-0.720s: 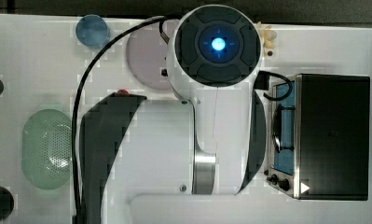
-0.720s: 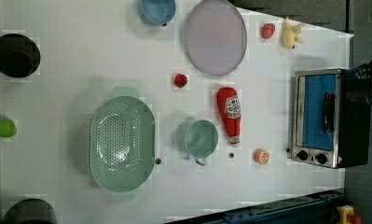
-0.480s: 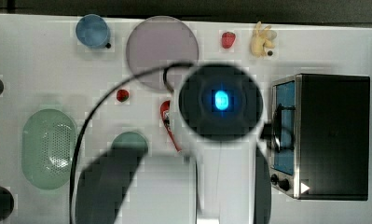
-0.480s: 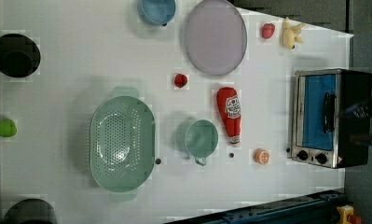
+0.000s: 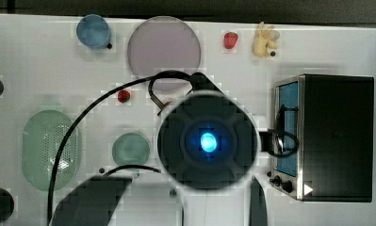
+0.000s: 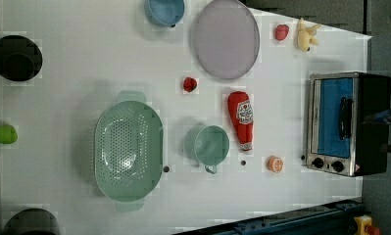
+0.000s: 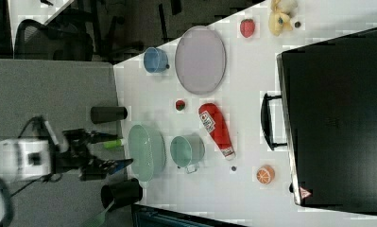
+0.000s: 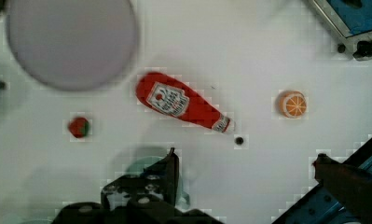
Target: Pick Ketchup from the table and place it in strainer.
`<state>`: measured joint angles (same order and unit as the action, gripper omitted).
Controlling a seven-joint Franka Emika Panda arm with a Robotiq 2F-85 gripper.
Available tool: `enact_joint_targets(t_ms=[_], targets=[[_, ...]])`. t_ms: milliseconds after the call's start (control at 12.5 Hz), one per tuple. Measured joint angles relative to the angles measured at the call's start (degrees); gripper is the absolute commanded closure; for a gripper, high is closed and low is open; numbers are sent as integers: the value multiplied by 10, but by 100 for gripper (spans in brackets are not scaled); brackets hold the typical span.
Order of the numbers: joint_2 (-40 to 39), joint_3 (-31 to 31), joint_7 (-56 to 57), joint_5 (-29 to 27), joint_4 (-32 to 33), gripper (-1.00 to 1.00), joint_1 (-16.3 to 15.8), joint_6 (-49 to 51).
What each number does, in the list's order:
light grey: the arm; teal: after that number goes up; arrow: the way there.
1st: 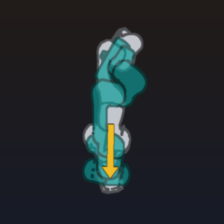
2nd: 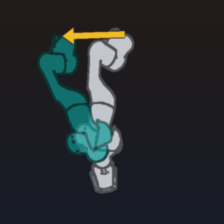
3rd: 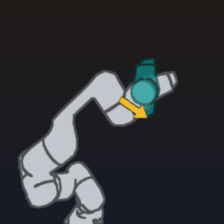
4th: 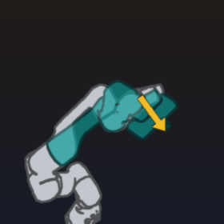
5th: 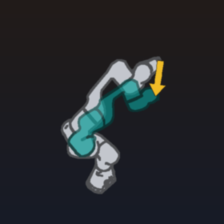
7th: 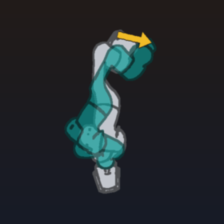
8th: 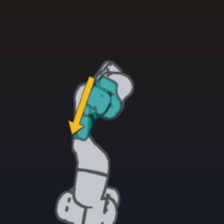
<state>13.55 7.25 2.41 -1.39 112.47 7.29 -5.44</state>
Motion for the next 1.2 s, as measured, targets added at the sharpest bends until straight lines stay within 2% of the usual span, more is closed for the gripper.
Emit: enact_joint_targets(t_ms=[480,720,960,1200], targets=[[-166,21,204,-6,83,-100,-1,-167],[-194,19,334,-3,150,-100,-5,-277],[-204,26,443,-3,178,-100,-4,-361],[-231,29,490,2,186,-100,-5,-432]])
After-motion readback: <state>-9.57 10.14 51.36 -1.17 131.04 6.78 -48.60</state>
